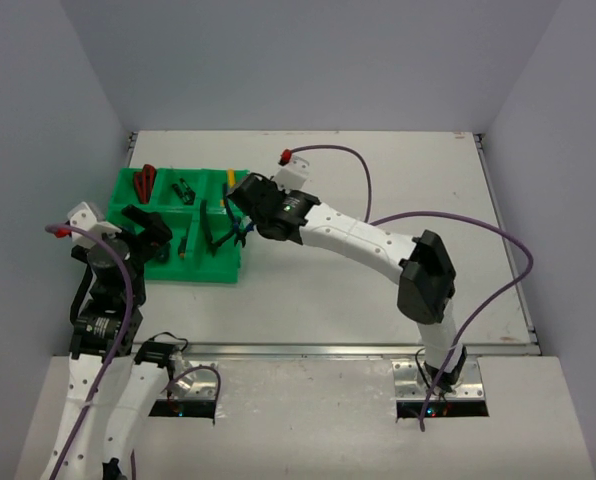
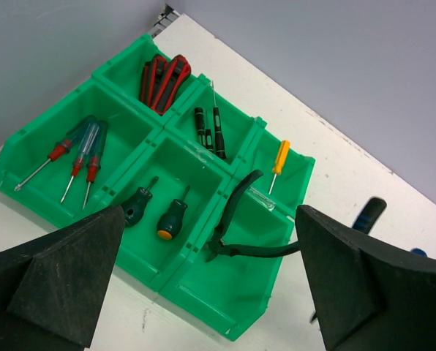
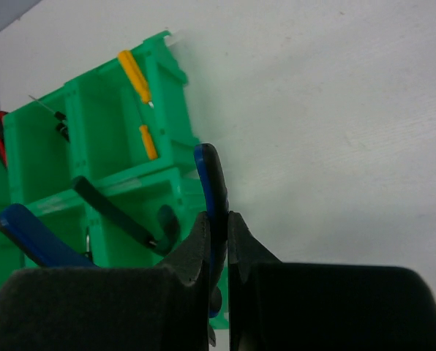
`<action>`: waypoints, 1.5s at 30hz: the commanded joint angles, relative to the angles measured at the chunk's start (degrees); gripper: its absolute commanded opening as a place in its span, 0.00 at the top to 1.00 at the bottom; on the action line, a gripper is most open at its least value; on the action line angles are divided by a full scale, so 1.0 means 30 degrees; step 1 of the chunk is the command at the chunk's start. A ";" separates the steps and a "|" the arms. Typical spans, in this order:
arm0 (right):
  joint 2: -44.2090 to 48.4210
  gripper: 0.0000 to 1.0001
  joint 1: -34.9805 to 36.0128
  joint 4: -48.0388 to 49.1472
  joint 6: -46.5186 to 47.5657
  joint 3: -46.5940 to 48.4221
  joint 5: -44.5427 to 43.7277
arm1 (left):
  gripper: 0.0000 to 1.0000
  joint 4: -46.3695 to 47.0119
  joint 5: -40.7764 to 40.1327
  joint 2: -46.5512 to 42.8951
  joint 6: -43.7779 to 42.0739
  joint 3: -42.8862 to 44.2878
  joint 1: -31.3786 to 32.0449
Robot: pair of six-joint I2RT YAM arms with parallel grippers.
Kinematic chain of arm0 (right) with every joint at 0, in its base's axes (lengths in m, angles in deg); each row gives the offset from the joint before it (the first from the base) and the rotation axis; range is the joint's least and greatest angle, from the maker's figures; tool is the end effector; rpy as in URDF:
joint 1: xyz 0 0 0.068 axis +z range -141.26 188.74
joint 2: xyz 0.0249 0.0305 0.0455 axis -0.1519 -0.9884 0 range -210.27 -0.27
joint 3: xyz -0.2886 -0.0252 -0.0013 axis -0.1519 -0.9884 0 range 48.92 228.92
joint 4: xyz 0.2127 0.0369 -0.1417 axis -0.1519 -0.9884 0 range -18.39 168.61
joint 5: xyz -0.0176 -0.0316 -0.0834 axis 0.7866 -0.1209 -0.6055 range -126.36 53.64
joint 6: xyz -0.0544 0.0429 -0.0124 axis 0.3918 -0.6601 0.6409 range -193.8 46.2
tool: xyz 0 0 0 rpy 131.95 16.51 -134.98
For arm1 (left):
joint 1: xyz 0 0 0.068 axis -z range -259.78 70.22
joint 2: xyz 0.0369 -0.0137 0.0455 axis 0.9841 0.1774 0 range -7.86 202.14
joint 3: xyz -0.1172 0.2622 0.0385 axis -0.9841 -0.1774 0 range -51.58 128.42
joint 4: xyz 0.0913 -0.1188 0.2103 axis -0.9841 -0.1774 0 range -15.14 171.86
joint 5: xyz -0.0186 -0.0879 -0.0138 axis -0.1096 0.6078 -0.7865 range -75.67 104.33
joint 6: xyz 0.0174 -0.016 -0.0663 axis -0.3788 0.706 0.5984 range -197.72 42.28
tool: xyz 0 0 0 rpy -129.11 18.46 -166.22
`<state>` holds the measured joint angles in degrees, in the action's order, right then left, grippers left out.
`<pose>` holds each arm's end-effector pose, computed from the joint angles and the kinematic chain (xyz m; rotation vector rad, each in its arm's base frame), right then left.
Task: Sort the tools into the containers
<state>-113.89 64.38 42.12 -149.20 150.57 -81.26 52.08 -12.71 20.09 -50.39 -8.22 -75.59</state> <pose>0.2918 0.3549 0.2940 0.6931 2.0378 0.3700 0.1112 0.0181 0.3364 -0.6761 1.6616 0.0363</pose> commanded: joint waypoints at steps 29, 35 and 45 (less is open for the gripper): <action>-0.6420 0.78 0.2020 0.7675 0.5506 0.4953 -0.3813 | 0.00 0.0464 0.0196 -0.0410 0.0060 0.0099 -0.0037; -0.5563 0.34 0.2020 0.8083 0.5508 0.3867 -0.3174 | 0.00 0.0504 0.0235 -0.0313 0.0040 0.0070 -0.0048; -0.1198 0.01 0.1951 0.9004 0.7476 0.0183 -0.1963 | 0.00 0.0845 0.1281 0.0954 -0.0471 -0.0036 -0.0028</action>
<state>-128.39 70.39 64.93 -130.98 154.86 -87.30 52.15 -11.37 20.43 -50.42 -8.22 -75.59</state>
